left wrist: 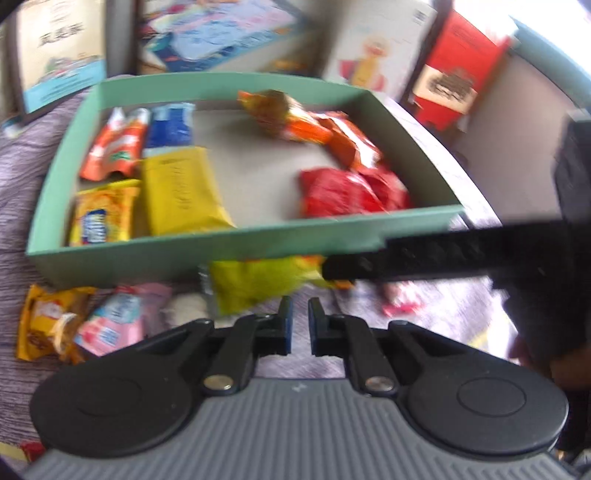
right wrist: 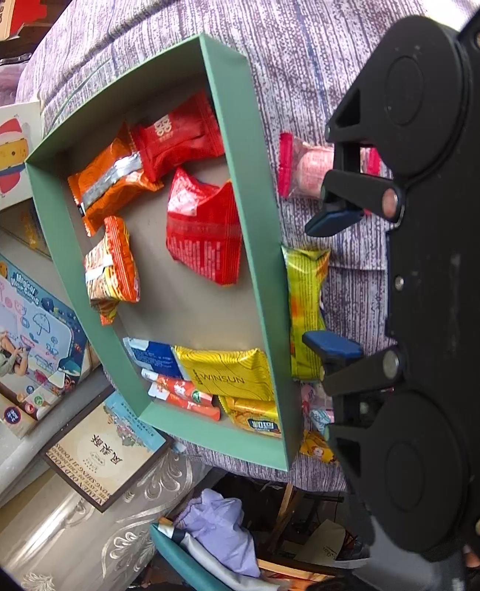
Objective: Organize snacks
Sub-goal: 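Grasp the pink floral packet with left gripper while right grasps yellow-green stick bag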
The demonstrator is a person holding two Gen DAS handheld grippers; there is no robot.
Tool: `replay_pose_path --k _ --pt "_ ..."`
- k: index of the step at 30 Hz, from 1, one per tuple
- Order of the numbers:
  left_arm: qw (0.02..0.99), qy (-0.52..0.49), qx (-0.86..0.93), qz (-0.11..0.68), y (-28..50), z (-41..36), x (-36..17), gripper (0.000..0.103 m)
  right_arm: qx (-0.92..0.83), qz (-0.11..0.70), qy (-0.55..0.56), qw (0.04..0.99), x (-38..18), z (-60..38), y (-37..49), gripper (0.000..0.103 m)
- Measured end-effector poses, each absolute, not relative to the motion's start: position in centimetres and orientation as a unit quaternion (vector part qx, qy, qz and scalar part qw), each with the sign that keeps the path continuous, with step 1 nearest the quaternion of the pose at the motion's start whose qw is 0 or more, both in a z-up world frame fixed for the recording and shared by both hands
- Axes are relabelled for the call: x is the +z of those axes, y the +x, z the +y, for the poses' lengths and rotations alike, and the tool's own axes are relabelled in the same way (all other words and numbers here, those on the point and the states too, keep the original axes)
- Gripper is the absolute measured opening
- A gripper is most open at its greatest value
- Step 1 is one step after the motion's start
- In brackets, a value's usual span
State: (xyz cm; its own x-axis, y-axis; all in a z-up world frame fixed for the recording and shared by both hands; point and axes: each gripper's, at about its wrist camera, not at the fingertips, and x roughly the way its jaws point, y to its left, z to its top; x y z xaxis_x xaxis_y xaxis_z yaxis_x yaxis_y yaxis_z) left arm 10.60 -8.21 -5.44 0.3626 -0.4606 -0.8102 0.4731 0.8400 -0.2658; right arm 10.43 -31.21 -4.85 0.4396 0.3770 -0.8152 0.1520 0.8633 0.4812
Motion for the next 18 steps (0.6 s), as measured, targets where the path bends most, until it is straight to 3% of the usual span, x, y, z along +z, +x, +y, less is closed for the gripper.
replay_pose_path --k 5,11,15,18 --pt "0.835 0.012 -0.268 0.480 9.7 -8.5 -5.3 0.009 0.056 0.518 0.251 0.816 -4.7 -31.8 10.6 0.057" --pt "0.852 -0.021 -0.217 0.477 11.2 -5.0 -4.6 0.021 0.083 0.511 0.224 0.826 -4.5 -30.2 12.1 0.057" --pt "0.848 -0.022 -0.202 0.489 11.3 -3.9 -5.3 0.024 0.116 0.520 0.189 0.825 -5.0 -27.9 13.0 0.046" --pt "0.845 -0.023 -0.199 0.495 11.1 -3.2 -5.9 0.028 0.128 0.533 0.180 0.817 -5.9 -27.1 13.8 0.046"
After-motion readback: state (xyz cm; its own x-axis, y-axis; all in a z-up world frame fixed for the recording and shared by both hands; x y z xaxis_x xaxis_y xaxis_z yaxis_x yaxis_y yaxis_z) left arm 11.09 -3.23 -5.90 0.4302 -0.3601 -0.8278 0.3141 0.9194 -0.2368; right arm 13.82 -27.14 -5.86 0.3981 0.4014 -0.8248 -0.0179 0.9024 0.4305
